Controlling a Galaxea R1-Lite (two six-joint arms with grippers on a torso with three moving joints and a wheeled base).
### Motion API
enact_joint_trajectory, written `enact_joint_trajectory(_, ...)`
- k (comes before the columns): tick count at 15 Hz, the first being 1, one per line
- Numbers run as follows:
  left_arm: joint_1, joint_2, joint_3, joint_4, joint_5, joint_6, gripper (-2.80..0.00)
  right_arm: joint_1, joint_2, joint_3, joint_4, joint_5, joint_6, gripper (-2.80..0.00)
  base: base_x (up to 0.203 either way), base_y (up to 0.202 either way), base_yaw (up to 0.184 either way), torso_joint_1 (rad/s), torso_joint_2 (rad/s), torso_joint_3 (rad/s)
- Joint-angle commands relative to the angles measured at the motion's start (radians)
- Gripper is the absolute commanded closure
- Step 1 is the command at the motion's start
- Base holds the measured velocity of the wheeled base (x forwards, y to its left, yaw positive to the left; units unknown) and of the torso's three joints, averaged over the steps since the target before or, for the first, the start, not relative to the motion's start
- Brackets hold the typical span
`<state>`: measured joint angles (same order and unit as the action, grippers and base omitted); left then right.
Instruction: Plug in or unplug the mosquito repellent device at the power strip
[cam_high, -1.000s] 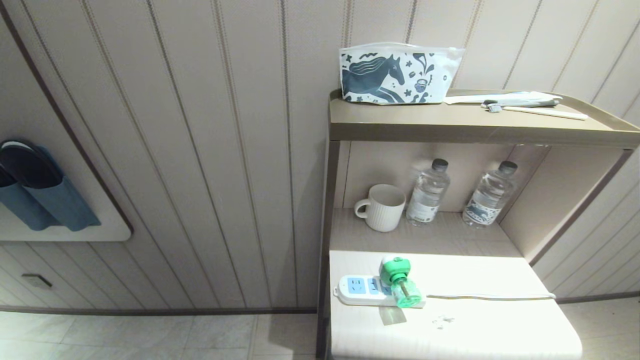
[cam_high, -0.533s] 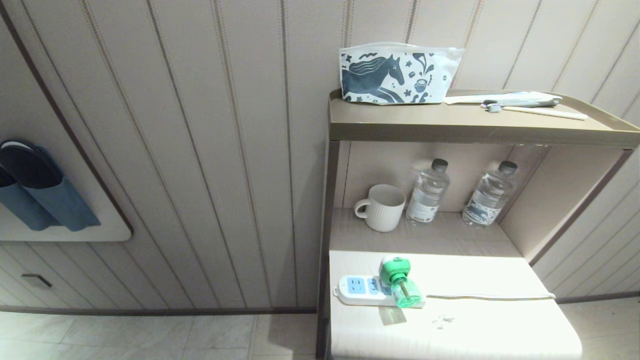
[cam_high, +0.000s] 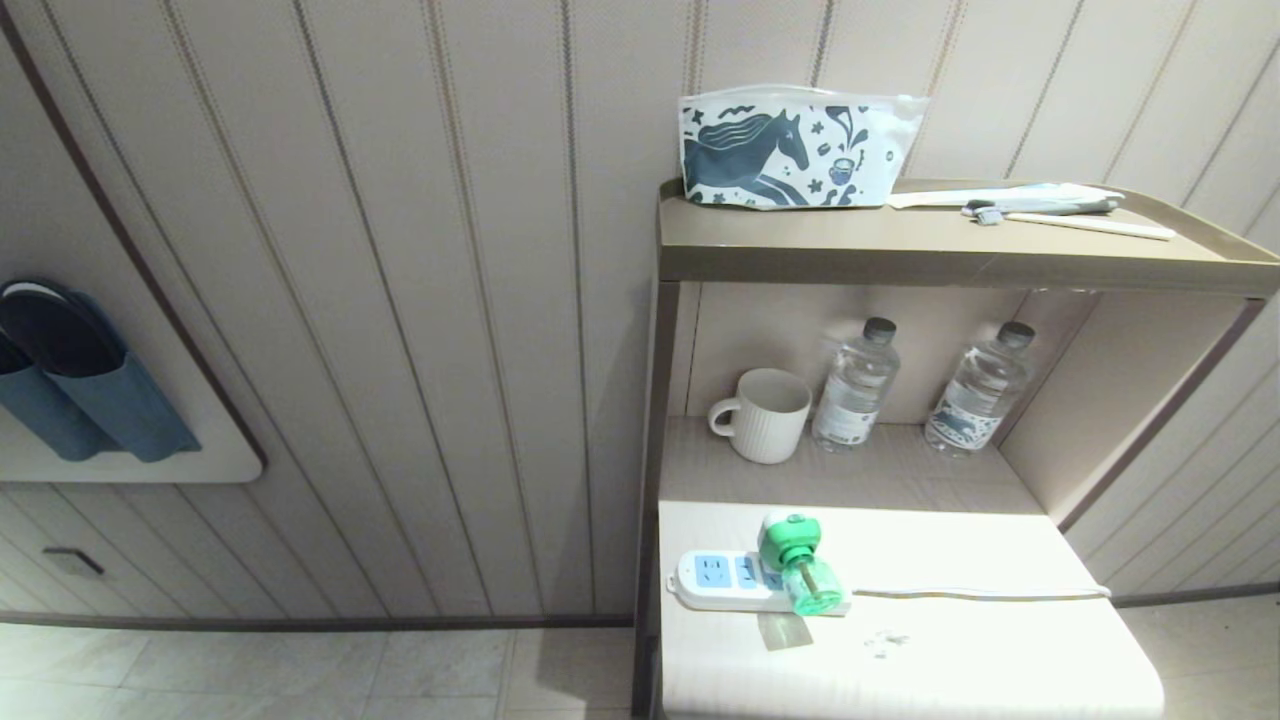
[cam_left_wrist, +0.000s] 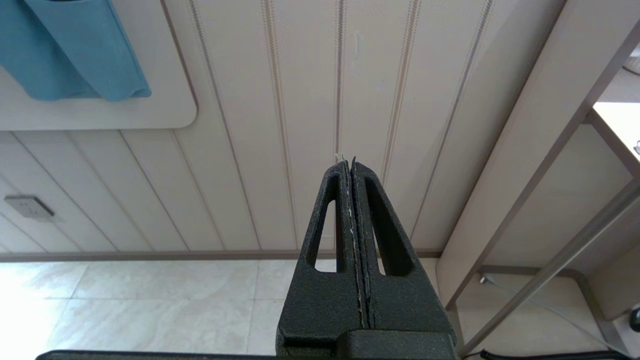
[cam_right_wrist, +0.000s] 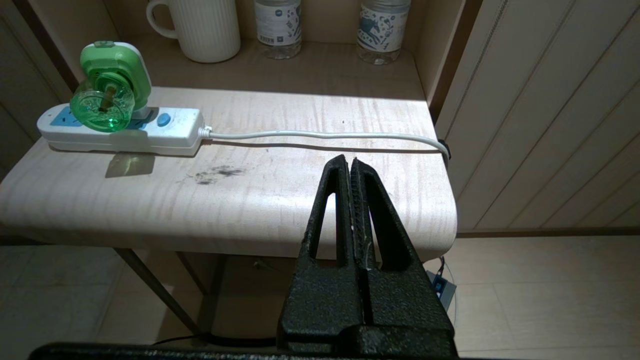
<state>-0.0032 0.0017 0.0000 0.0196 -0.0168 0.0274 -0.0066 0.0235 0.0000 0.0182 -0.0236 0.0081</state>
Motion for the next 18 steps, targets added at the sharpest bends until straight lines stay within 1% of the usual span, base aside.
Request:
enact_joint_trajectory(1,0.000,0.000,0.000,0.000,0.000,0.000,0.00,0.000,-0.016,0.000,0.000,-0.010,0.022,0.00,0.000,0.000,0.000,0.000,0.00,0.000)
enact_joint_trajectory(5,0.000,0.000,0.000,0.000,0.000,0.000,0.00,0.000,-0.014,0.000,0.002,-0.010,0.038,0.00,0.000,0.000,0.000,0.000,0.00,0.000)
enact_joint_trajectory(18,0.000,0.000,0.000,0.000,0.000,0.000,0.00,0.000,-0.017,0.000,0.002,-0.007,0.035,0.00,0.000,0.000,0.000,0.000,0.00,0.000)
